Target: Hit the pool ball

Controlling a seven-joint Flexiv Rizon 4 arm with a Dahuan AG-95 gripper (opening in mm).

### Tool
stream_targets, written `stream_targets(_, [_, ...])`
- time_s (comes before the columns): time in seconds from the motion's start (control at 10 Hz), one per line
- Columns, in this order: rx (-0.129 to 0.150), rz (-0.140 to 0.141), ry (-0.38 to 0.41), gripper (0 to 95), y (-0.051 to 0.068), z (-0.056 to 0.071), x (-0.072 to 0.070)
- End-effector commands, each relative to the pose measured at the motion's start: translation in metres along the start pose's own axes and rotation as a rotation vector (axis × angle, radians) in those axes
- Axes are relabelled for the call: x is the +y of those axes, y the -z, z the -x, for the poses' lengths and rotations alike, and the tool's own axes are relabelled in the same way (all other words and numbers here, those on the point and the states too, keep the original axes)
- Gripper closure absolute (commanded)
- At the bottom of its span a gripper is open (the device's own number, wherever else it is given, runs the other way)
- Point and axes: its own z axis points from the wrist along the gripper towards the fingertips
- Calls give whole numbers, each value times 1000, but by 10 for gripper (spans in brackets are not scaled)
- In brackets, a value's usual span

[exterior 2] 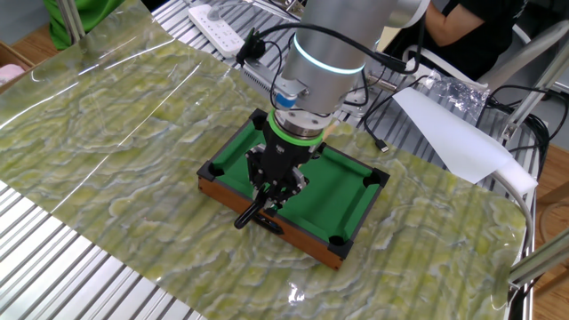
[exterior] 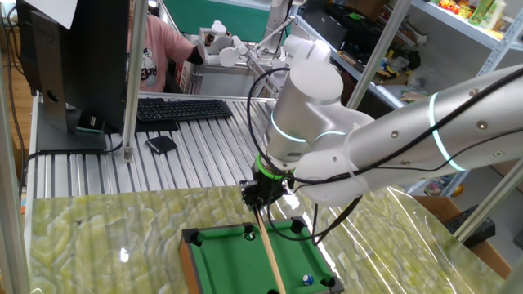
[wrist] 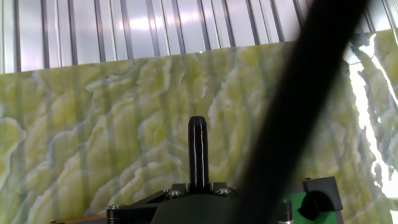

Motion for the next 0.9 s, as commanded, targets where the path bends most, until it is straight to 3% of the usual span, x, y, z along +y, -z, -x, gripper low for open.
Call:
stream_targets(0.1, [-5, 0, -2, 950, -2, 0, 0])
stream_targets(0.6, [-7, -1, -6, 950, -3, -4, -1])
stream_targets(0.7, [-7, -1, -7, 760, -3, -5, -2])
stream_targets(0.9, [-7, -1, -7, 760, -3, -5, -2])
